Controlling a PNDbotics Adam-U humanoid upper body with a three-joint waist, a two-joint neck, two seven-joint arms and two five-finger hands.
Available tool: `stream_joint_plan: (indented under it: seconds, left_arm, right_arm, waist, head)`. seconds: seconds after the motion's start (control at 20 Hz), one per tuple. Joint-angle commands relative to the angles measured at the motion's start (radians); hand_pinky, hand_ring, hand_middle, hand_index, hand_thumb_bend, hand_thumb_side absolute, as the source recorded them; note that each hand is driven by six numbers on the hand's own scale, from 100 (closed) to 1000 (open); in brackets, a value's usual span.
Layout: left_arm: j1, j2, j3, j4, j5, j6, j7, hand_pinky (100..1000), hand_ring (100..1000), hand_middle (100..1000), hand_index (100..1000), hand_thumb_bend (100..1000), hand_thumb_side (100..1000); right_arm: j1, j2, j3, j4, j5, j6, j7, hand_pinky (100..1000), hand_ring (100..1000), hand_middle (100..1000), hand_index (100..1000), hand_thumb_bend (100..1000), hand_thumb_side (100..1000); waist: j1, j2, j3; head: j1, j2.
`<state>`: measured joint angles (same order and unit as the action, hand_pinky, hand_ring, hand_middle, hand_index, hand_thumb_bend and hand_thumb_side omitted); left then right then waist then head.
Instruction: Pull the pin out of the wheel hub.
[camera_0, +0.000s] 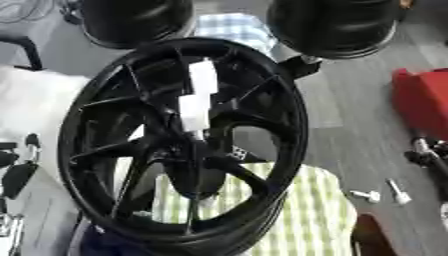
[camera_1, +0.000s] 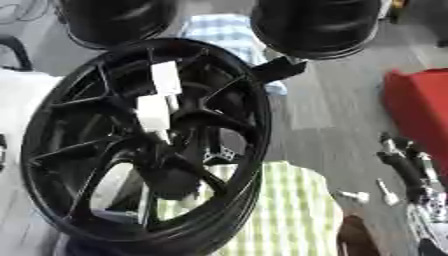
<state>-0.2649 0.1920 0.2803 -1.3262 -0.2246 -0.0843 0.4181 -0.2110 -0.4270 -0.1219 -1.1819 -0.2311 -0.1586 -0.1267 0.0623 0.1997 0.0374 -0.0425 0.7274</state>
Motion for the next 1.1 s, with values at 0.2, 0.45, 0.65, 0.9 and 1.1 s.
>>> stream_joint_plan:
  seconds: [0.2, 0.45, 0.65, 0.9, 1.1]
  left_arm:
    - [-0.010, 0.012, 0.000, -0.007, 0.016, -0.003, 0.005, 697, 600, 449, 644, 616, 299]
    - [-0.007, 0.017, 0.007, -0.008, 0.059, -0.017, 0.013, 733, 674, 533, 719, 725, 409]
    - [-0.006, 0.026, 0.003, -0.009, 0.076, -0.024, 0.020, 748, 698, 560, 744, 742, 459]
    - [-0.003, 0.030, 0.008, -0.030, 0.089, -0.031, 0.038, 750, 708, 573, 759, 753, 474]
    - [0.002, 0.034, 0.011, -0.057, 0.111, -0.036, 0.044, 750, 710, 578, 763, 780, 470]
  right_arm:
    - [-0.016, -0.036, -0.010, -0.034, 0.005, -0.006, -0.006, 740, 635, 691, 756, 245, 498]
    - [-0.042, -0.086, -0.017, -0.123, 0.038, 0.009, 0.004, 745, 648, 703, 765, 260, 479]
    - [-0.065, -0.171, -0.008, -0.212, 0.057, 0.034, 0.029, 750, 656, 709, 769, 266, 461]
    - [-0.084, -0.298, 0.012, -0.305, 0.053, 0.061, 0.059, 759, 671, 719, 775, 288, 442]
    - [-0.101, -0.397, 0.030, -0.386, 0.053, 0.087, 0.089, 766, 685, 728, 780, 306, 431]
  waist:
    - [-0.003, -0.004, 0.009]
    - [-0.011, 0.003, 0.013]
    - [-0.022, 0.012, 0.013]
    - [-0.036, 0.031, 0.009]
    - [-0.044, 0.050, -0.001]
  head:
    - [0.005, -0.011]
    - [0.001, 0.007]
    - [-0.013, 0.026]
    - [-0.013, 0.022]
    - [-0.011, 0.002]
